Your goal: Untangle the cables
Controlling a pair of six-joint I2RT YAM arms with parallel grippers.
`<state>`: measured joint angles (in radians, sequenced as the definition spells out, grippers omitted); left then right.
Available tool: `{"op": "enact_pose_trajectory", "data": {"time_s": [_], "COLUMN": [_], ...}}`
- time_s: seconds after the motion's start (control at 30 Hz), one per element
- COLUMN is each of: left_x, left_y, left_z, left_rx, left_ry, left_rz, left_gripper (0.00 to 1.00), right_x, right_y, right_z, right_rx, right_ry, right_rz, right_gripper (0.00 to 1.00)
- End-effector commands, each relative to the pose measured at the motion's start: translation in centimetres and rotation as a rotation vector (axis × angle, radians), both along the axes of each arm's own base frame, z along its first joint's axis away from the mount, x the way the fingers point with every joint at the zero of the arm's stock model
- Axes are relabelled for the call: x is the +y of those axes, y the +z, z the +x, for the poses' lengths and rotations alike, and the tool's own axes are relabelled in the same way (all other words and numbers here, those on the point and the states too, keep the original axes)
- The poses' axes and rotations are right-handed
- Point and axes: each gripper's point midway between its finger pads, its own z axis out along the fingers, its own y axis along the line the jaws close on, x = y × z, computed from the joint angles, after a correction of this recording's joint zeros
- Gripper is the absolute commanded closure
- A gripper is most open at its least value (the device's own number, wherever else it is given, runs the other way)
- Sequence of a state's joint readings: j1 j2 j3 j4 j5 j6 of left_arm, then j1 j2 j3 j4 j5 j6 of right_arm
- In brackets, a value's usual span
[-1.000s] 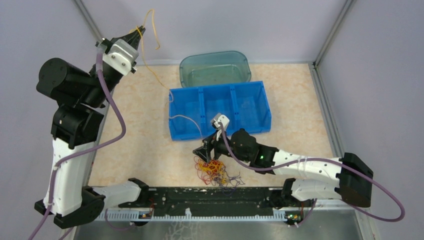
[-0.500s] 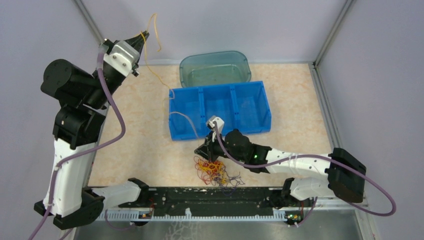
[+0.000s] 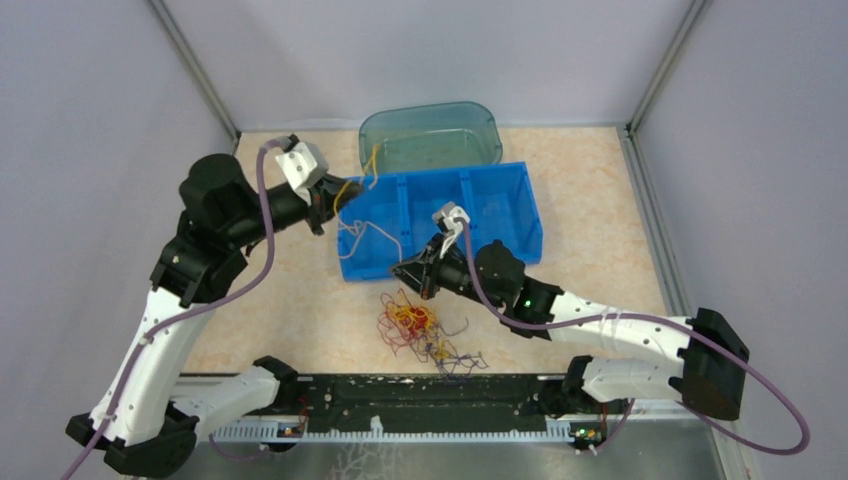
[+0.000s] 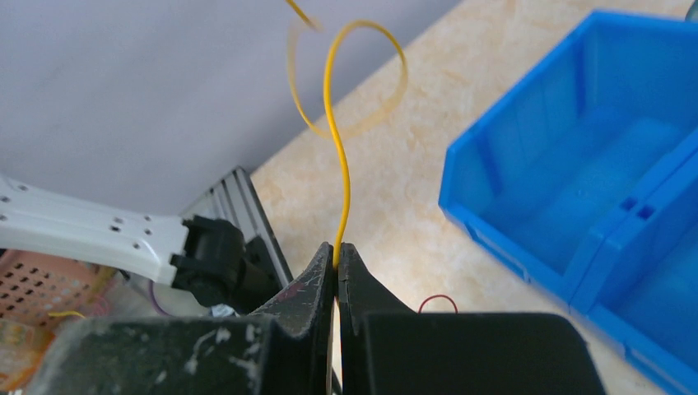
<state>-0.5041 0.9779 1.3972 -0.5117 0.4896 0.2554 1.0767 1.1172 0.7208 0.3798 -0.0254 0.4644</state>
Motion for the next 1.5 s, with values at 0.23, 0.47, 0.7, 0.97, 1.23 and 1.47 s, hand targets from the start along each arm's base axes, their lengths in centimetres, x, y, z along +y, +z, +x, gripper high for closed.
{"op": "enact_pose_trajectory", "data": {"time_s": [0.23,0.47,0.7,0.97,1.23,1.47], "left_x": [-2.6,-3.0,-2.6,-2.2,-1.9,-1.7], "left_y": [-7.8,-9.5,-11.1,-12.3,-10.9,-11.4], "left_z": [-6.6,-7.0,-6.5,-5.7,-4.4,-5.6], "left_rx": [0.331,0.317,0.275,0.210,0.061,0.032], "left_ry": [-0.358,-0.450,-0.490,-0.473,-0.413,-0.444], "left_rz": [0.055,0.108,0.225,0.293,0.314,0.357], "left_gripper": [0.77,0.54,0.50,0.50,0.49,0.45], "right_x": [-0.8,-0.2,0.8,1.4,1.9,2.3], "right_y": [7.1,5.7,4.5,4.5,4.2,4.2], "right_z": [-0.1,-0.6,-1.6,-2.4,-3.1,-3.3], "right_rx": [-0.119,-0.119,-0.110,-0.114,-0.105,-0.102], "right_ry": [-0.009,0.038,0.114,0.175,0.229,0.248], "right_rz": [0.181,0.136,0.095,0.090,0.071,0.069], "right_gripper": [1.00,1.00,1.00,1.00,1.00,1.00]}}
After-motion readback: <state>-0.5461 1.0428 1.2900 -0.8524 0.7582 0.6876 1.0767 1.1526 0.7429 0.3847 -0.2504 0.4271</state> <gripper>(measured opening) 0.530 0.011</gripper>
